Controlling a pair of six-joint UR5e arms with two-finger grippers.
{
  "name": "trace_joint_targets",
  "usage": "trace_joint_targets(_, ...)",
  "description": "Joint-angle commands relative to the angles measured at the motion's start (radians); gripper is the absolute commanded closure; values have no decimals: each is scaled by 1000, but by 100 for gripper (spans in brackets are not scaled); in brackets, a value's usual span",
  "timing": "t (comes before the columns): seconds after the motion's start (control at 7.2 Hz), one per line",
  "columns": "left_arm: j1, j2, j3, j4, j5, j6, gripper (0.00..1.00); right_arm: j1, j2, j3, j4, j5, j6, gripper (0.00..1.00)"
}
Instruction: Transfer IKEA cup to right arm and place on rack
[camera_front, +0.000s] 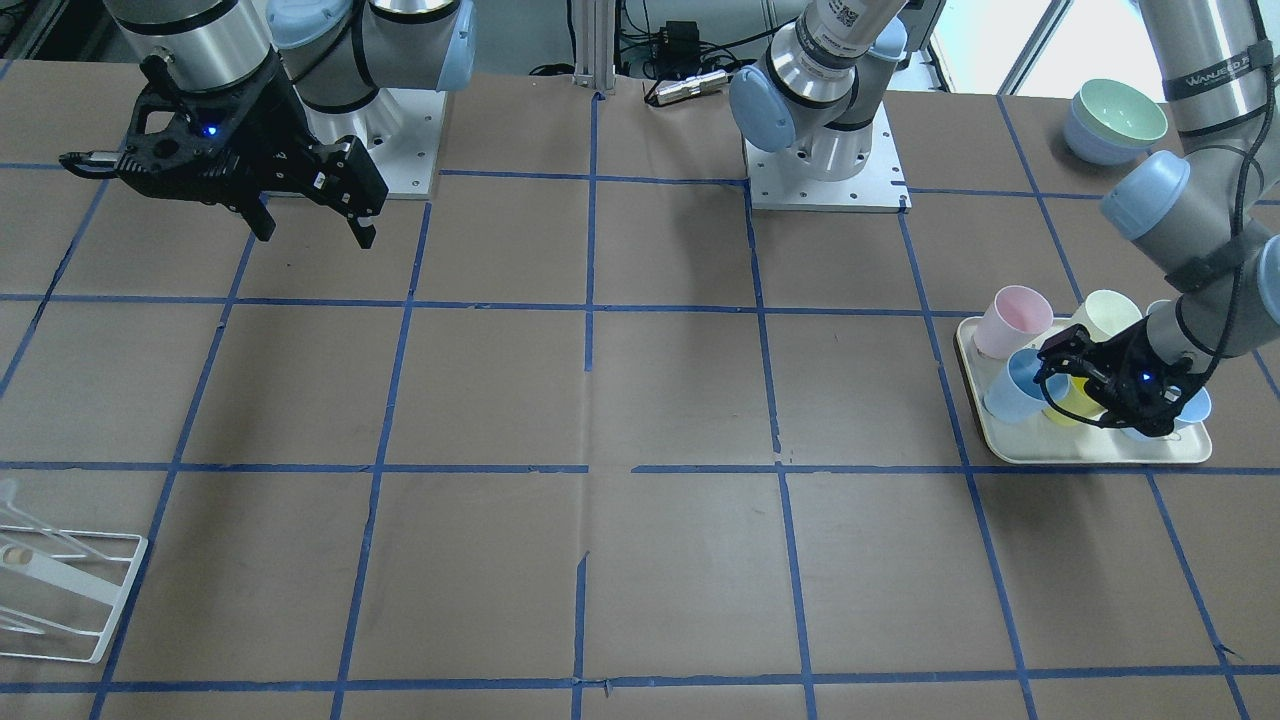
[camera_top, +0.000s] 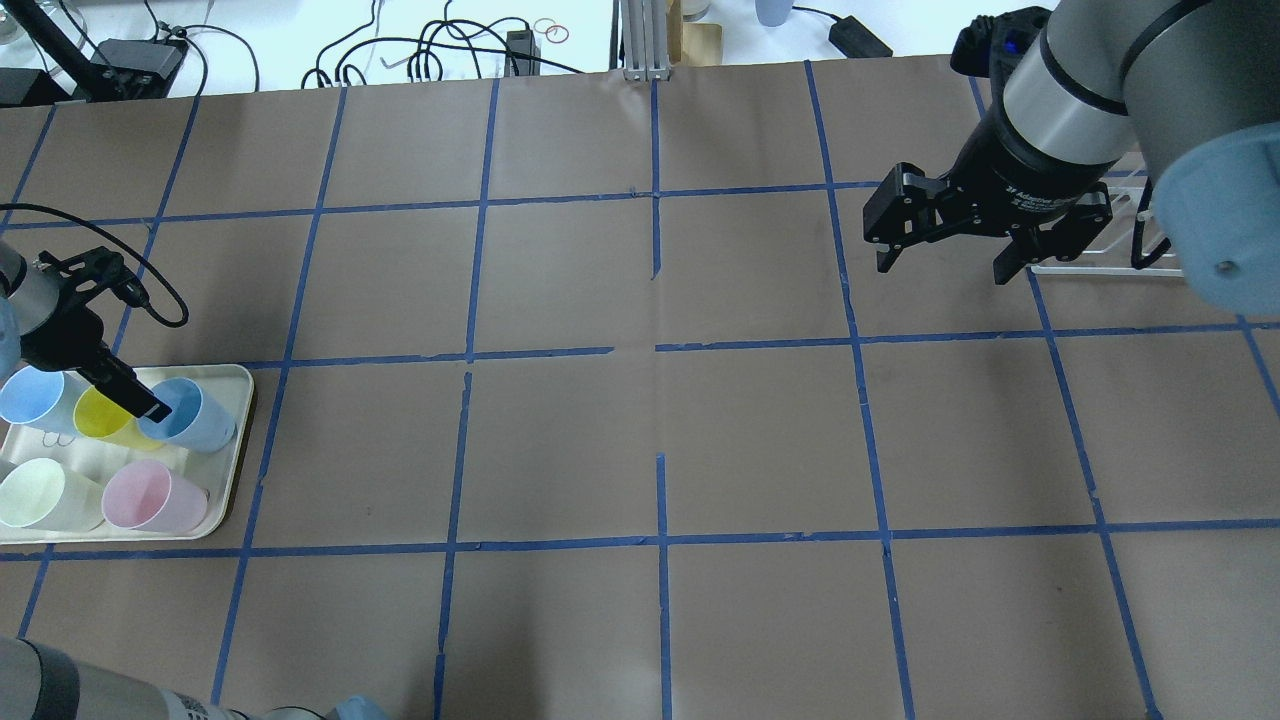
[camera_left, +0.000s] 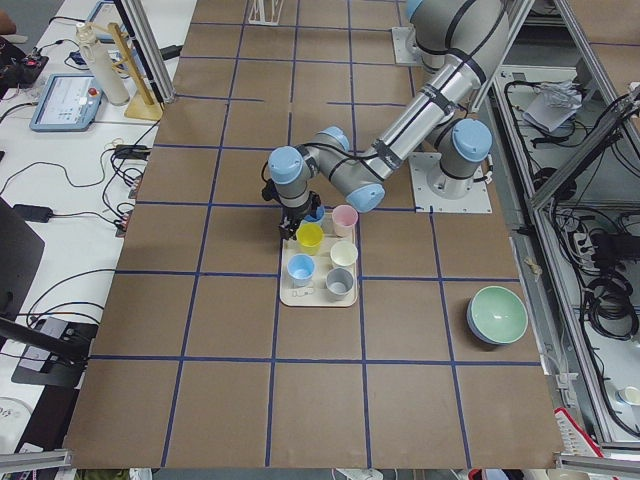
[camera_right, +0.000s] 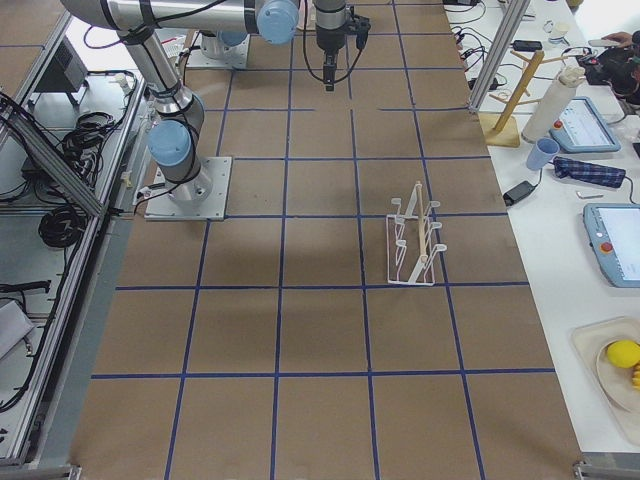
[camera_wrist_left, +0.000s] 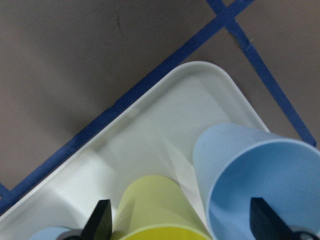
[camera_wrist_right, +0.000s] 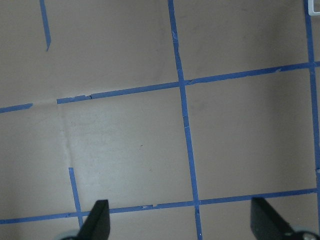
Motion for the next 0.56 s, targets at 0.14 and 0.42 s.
trace_joint_targets(0.14, -19, -17, -1, 0, -29, -8, 6, -1, 0, 0, 1, 0, -1, 0)
trace_joint_targets(0.42, -20, -13, -1, 0, -27, -6, 37, -1, 0, 0, 1, 0, 1, 0)
